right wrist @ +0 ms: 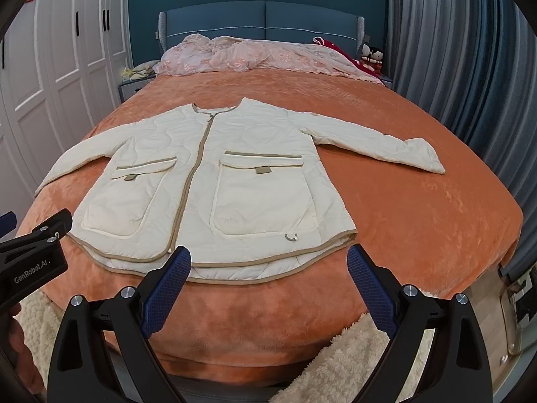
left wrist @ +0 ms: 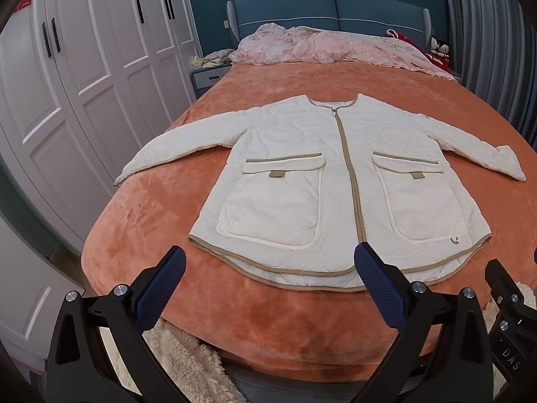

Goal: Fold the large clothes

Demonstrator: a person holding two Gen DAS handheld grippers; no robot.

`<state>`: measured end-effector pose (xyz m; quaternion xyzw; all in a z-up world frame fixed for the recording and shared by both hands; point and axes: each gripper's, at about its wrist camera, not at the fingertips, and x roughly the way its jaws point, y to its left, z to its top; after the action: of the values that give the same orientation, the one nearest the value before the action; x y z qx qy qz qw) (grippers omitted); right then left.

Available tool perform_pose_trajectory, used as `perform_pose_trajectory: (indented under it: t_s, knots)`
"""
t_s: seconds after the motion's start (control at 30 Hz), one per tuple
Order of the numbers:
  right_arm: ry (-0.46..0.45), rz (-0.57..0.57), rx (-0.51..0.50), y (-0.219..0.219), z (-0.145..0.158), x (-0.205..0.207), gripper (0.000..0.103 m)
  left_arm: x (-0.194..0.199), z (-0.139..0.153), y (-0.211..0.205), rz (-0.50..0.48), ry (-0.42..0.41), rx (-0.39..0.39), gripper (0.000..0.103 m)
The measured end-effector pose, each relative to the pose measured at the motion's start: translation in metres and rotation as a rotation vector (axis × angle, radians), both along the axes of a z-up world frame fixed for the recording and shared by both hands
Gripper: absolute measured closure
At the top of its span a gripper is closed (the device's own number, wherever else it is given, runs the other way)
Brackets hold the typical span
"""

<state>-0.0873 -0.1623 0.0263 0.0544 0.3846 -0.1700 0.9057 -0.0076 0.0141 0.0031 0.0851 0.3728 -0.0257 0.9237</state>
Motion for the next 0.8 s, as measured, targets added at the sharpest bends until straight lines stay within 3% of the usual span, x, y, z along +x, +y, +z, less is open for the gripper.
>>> perform_pose_trajectory:
  t_s: [0.8]
  knots:
    - [0.0,0.003,-0.005,0.0011,-0.0001,0.0002,0.011,0.0017,-0.0049,0.007,0.011,0.008,0.0,0.005]
